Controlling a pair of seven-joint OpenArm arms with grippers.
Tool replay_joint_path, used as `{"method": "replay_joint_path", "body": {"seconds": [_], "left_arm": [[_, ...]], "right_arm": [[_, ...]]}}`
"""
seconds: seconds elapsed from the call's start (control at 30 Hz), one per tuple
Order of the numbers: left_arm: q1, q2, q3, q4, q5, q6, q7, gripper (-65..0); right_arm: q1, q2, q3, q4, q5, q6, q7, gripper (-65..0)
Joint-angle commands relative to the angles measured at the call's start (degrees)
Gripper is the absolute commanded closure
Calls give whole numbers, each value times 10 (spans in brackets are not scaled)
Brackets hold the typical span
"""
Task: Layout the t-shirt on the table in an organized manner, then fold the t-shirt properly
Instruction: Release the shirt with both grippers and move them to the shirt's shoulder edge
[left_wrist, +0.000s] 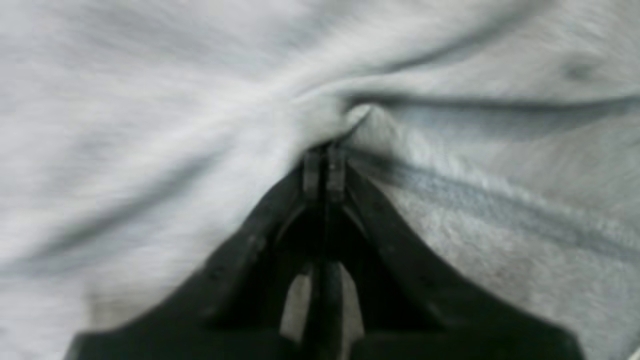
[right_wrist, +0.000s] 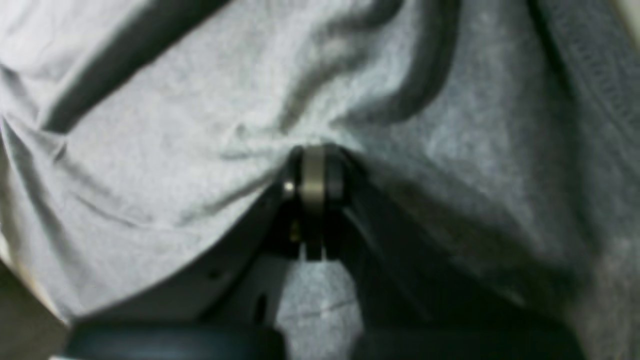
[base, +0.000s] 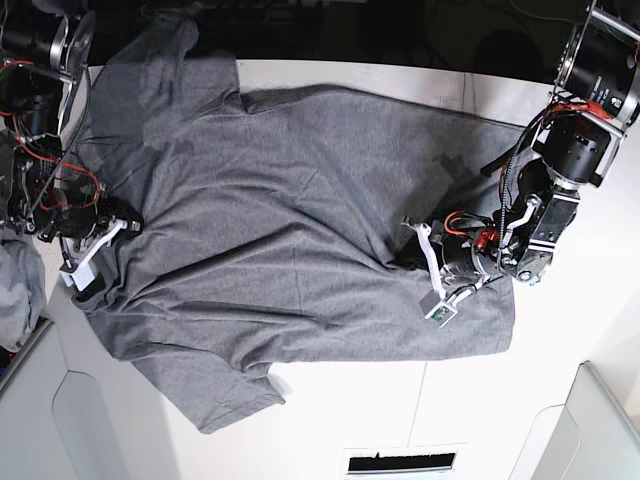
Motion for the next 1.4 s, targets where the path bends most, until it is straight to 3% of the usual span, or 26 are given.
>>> {"method": "replay_joint_path", "body": {"seconds": [0.0, 0.23, 0.3, 0.43, 0.53, 0.67, 0.8, 1.17, 1.3, 1.37], "left_arm": [[-19, -6, -1, -13, 31, 17, 13, 0], [-72, -9, -1, -50, 42, 16, 16, 0], [-77, -20, -1, -39, 35, -1, 25, 0], [-67, -60, -1, 37, -47, -52, 70, -5], [-46, -106, -1, 112, -115, -65, 96, -55], [-3, -166, -1, 183, -133, -65, 96, -61], [39, -194, -1, 215, -133, -65, 96, -61], [129, -189, -1, 218, -125, -77, 79, -61], [141, -159, -1, 208, -67, -68, 62, -61], [146, -143, -1, 192, -31, -40, 38, -61]], "right_arm": [[16, 6, 0, -3, -23, -13, 1, 0], [52, 6, 0, -4, -26, -17, 7, 0], [56, 7, 0, -3, -20, -17, 5, 0], [56, 19, 0, 7, 15, -14, -7, 0], [55, 29, 0, 16, 49, -3, -26, 0], [49, 31, 0, 45, 80, -3, -57, 0], [7, 31, 0, 95, 108, -3, -73, 0], [-179, 31, 1, 241, 147, 9, -76, 0], [-192, 28, 0, 224, 93, 11, -37, 0], [-190, 28, 0, 208, 72, 11, -14, 0]]}}
